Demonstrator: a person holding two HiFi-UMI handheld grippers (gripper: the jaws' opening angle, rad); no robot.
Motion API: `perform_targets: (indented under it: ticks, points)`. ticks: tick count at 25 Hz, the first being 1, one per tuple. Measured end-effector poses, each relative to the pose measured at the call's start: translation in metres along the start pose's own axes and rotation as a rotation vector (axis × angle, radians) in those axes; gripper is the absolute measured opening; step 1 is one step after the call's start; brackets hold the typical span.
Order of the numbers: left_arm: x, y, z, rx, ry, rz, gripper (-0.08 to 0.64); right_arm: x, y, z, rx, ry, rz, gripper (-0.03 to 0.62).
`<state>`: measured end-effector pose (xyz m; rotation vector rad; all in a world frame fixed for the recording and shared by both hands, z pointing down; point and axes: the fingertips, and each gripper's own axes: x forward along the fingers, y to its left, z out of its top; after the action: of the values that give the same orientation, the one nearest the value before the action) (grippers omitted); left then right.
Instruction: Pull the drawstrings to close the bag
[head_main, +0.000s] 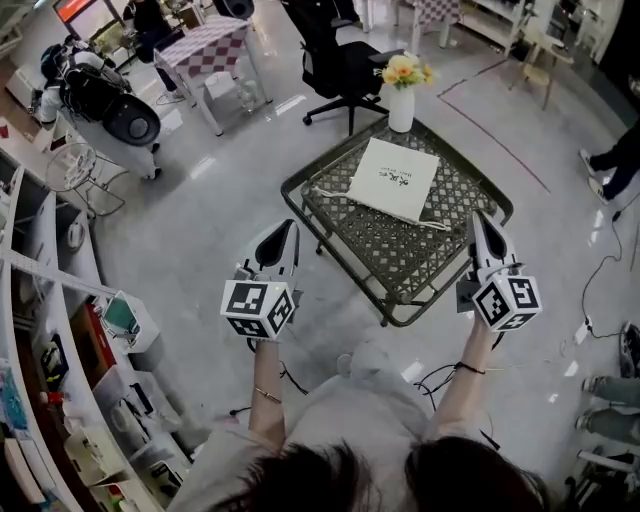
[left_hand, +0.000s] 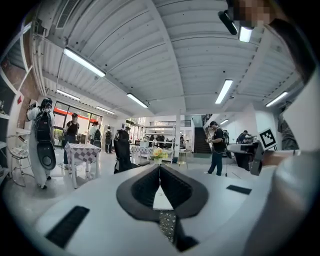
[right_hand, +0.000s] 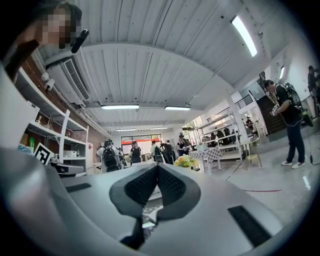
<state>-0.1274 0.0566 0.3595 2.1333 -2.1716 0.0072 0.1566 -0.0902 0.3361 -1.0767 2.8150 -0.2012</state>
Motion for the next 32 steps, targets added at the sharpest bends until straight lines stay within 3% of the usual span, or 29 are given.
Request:
perform_targets:
  ticks: [8,23,32]
  points:
    - [0.033,-0.001,-0.018,-0.022,0.039,-0.070,0.025,0.001,-0.016,-0.012,-0.008,0.036,-0.077,0.021]
    - [0.160,0.049,-0.012,-0.008,0.072,-0.157,0.025,0.108,-0.064,-0.014,-0.016,0.040,-0.163,0.021]
    - [0.211,0.047,-0.013,-0.019,0.102,-0.214,0.025,0.133,-0.094,-0.020,-0.028,0.075,-0.190,0.021]
